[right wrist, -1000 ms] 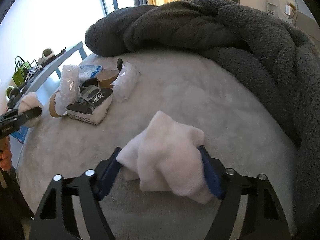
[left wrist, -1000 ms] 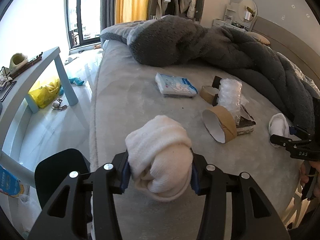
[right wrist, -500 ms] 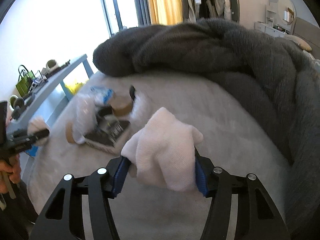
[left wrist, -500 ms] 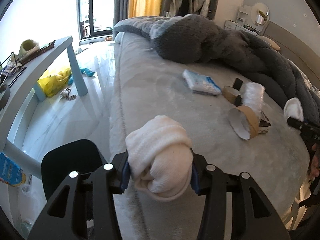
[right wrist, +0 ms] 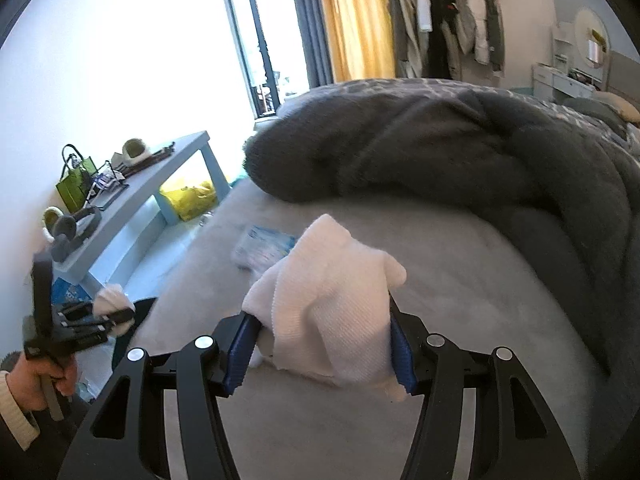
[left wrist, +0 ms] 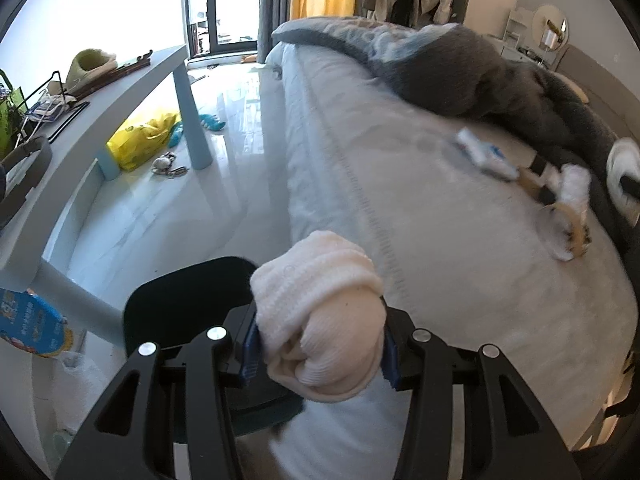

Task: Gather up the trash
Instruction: 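Grasp the white towel with the right gripper while the left gripper lifts the sock, then carry the sock and towel over the green bin and open both grippers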

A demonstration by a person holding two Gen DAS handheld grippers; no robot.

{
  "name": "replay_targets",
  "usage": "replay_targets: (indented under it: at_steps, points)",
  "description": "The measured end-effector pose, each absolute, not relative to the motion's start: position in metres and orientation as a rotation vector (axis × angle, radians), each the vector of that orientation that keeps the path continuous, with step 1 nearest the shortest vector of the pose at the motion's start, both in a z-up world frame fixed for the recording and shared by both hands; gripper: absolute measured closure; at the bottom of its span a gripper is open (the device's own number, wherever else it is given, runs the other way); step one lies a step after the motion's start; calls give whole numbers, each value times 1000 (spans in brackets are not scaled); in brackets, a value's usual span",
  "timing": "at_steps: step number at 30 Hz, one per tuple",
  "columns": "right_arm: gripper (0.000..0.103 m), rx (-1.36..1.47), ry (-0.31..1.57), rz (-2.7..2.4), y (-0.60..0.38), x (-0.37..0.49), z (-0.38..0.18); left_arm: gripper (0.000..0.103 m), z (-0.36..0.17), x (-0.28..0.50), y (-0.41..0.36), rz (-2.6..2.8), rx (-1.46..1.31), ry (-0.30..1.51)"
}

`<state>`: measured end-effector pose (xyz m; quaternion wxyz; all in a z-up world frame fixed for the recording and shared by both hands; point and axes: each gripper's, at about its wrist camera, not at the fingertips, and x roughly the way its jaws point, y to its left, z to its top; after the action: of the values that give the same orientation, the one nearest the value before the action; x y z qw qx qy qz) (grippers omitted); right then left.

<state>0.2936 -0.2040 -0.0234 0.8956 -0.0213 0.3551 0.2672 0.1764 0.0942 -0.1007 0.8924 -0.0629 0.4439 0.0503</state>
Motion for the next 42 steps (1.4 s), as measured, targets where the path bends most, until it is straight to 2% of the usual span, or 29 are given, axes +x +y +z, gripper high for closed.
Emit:
replay_targets:
  at_steps: [9,22,37,42]
  points:
    - [44,-71,705,652,-130,292,-6,53,-134,172,140,140,-152,1040]
    - [44,-156,733,790,-20,281,-13,53,-181,162,195,151,-237,1203]
    - [44,-286,871,953,107,256,-63,51,-217,147,245,135,-370,1301]
    - [44,-329,927,972,135,252,-86,43,-214,143,254,134,-383,1285]
